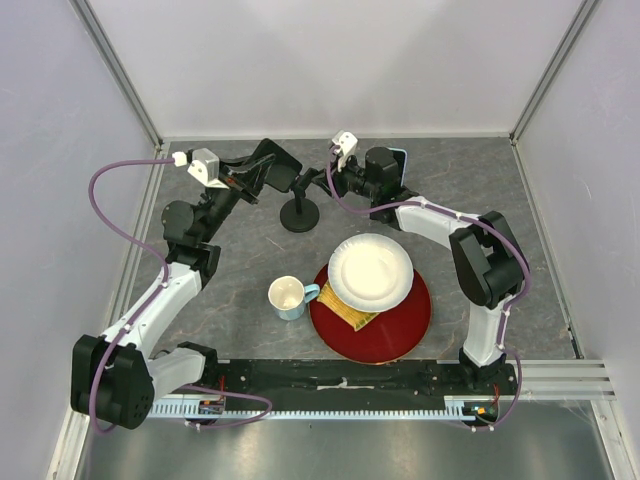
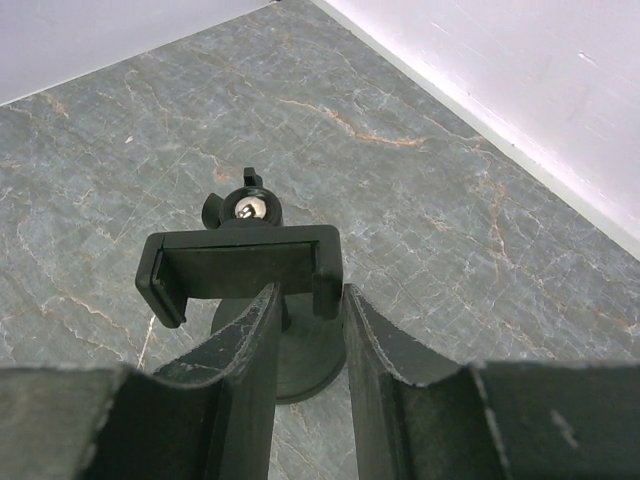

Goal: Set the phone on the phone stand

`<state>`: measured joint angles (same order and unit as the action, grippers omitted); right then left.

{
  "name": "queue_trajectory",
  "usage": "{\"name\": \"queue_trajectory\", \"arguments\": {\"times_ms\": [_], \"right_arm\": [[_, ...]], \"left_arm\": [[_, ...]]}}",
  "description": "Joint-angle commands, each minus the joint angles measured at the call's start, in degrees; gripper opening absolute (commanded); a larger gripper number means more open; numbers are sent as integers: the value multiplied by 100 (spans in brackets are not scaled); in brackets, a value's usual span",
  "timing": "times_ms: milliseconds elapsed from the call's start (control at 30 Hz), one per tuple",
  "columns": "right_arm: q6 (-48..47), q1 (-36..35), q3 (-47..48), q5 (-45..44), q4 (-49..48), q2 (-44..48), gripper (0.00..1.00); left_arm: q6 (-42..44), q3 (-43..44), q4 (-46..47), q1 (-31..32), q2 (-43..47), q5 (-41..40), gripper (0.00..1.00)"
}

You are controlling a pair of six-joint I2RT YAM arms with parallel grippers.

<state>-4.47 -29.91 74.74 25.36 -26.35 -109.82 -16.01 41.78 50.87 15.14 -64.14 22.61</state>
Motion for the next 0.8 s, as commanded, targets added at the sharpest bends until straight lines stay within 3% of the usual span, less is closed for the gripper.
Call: {"name": "queue_trajectory", "arguments": {"times_ms": [0,767], "right_arm": [[43,-24,190,-84,-432,-75,37],[130,-15,339,-49,-564,-206,32]], "left_arm": [[-130,102,731,-11,16,-29,2],[-271,137,837,-11,-152,50,2]]}}
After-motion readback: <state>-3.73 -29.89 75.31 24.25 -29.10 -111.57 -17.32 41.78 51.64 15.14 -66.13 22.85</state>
